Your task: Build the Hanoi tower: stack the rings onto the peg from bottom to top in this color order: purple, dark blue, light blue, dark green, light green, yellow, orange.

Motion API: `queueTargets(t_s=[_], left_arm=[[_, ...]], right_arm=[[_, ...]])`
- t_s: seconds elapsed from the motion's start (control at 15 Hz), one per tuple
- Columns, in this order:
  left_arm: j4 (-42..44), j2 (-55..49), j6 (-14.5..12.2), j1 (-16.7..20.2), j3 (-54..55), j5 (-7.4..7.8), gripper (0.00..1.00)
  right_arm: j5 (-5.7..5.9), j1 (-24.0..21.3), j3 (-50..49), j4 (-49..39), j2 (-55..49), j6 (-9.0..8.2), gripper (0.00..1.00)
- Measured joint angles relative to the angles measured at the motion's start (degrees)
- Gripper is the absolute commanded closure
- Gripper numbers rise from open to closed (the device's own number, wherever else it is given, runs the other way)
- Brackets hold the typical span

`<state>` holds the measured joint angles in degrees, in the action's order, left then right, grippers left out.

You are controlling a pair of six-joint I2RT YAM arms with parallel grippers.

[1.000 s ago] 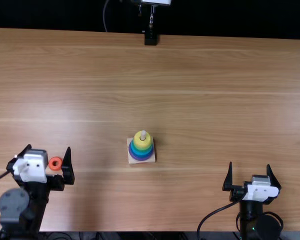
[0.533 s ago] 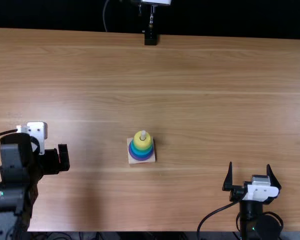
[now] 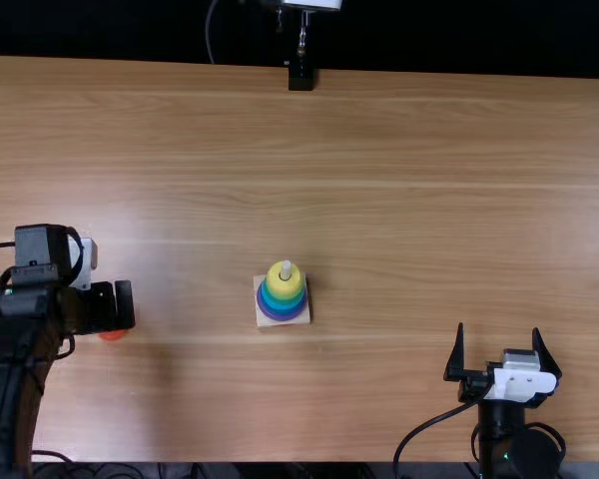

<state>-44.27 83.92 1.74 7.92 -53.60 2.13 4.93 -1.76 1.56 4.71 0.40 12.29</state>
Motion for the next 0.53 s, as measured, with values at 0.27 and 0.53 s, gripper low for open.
queueTargets(t_s=[0.27,0.53], left_arm=[[-0.22,5.88,-3.52,-0.02,-2.05,-2.08,0.0],[-1.22,8.61,-4.79,-0.04,-2.25,-3.21,0.0]], right_arm=[[0.02,-0.02,0.0,-0.02,0.0,-0.04,0.0],[0.0,0.0,0.0,0.0,0.02,0.02,0.0]])
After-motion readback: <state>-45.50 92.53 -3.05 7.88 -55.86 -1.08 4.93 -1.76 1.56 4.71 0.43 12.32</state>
